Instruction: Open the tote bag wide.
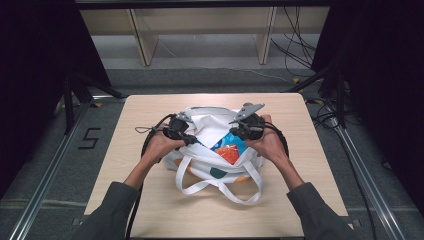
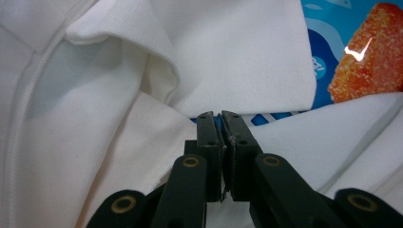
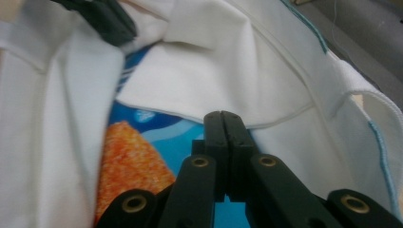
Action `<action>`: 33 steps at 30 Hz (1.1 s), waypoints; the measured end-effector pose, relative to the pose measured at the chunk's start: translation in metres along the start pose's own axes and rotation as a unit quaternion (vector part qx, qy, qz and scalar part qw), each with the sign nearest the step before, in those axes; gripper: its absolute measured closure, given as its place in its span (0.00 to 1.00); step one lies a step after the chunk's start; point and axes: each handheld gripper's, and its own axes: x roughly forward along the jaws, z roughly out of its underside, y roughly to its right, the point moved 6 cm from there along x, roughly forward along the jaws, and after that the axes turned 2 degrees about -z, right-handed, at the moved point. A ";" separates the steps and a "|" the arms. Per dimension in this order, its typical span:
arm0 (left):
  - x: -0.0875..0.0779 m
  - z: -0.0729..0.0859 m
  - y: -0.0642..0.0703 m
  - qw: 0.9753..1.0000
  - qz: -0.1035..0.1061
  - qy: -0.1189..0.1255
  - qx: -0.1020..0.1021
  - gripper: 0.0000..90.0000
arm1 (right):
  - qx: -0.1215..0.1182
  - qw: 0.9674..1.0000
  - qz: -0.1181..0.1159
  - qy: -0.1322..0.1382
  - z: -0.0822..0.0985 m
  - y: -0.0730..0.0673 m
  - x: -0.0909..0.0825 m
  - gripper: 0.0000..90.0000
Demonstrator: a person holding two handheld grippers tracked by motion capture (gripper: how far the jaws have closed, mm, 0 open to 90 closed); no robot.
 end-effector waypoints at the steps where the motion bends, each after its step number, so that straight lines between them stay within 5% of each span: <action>1: -0.001 0.002 0.001 1.000 0.000 -0.005 0.002 0.96 | 0.000 1.000 0.002 -0.005 0.000 0.005 0.003 1.00; 4: -0.005 0.010 0.006 0.999 0.012 -0.029 0.027 0.95 | 0.005 0.999 0.012 -0.031 0.003 0.016 0.015 1.00; 8: -0.011 0.022 0.014 0.999 0.015 -0.032 0.040 0.97 | 0.010 0.999 0.007 -0.053 0.009 0.028 0.034 1.00; 11: -0.013 0.028 0.016 0.998 0.021 -0.044 0.043 0.97 | 0.008 0.998 0.026 -0.055 0.008 0.033 0.039 1.00; 16: -0.014 0.040 0.021 0.997 0.028 -0.049 0.049 0.98 | -0.017 0.993 0.064 -0.101 0.011 0.045 0.049 1.00; 20: -0.014 0.049 0.027 0.998 0.030 -0.040 0.043 0.99 | 0.007 0.990 0.066 -0.123 0.024 0.060 0.061 1.00; 23: -0.016 0.057 0.033 0.996 0.035 -0.050 0.063 0.99 | 0.019 0.989 0.059 -0.137 0.031 0.064 0.073 1.00; 28: -0.016 0.061 0.039 0.996 0.036 -0.047 0.068 0.99 | 0.052 0.987 0.040 -0.147 0.035 0.068 0.083 1.00; 33: -0.022 0.054 0.036 0.996 0.032 -0.040 0.073 0.96 | 0.038 0.991 0.064 -0.115 0.024 0.069 0.063 1.00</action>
